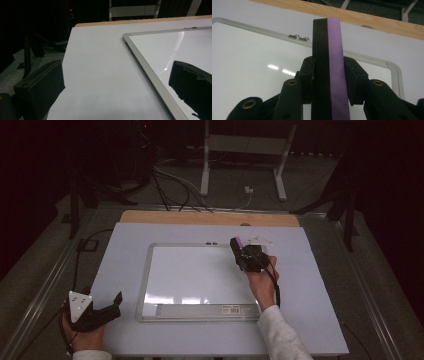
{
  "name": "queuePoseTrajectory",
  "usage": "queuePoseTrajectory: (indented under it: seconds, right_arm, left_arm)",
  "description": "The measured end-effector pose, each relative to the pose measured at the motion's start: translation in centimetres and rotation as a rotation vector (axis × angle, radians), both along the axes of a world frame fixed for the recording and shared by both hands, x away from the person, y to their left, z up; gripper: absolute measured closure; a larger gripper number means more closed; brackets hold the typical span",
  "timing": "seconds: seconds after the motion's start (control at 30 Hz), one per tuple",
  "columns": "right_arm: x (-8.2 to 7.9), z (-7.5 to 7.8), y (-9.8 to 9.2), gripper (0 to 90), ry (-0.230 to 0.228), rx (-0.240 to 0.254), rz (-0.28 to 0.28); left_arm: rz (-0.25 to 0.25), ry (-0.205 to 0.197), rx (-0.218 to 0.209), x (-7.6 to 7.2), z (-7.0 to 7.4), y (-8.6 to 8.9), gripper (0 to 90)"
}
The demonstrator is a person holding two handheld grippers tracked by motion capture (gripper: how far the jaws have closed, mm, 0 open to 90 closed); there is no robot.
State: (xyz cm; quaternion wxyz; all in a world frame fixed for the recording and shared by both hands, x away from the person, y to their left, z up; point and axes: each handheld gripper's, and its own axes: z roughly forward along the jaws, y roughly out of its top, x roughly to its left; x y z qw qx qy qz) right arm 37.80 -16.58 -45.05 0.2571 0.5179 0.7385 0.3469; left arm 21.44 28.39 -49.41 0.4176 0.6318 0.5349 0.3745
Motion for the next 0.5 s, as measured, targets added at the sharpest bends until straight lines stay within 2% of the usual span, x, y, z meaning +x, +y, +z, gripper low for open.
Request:
queuePoseTrajectory:
  seconds: [0.3, 0.5]
  right_arm:
    - [0.1, 0.0, -0.8, 64.1, 0.001, -0.011, -0.028]
    - [0.2, -0.2, -2.2, 64.1, 0.01, -0.017, -0.065]
  left_arm:
    - [0.001, -0.003, -0.003, 0.0, 0.0, 0.0, 0.8]
    - [0.002, -0.001, 0.0, 0.0, 0.0, -0.1, 0.8]
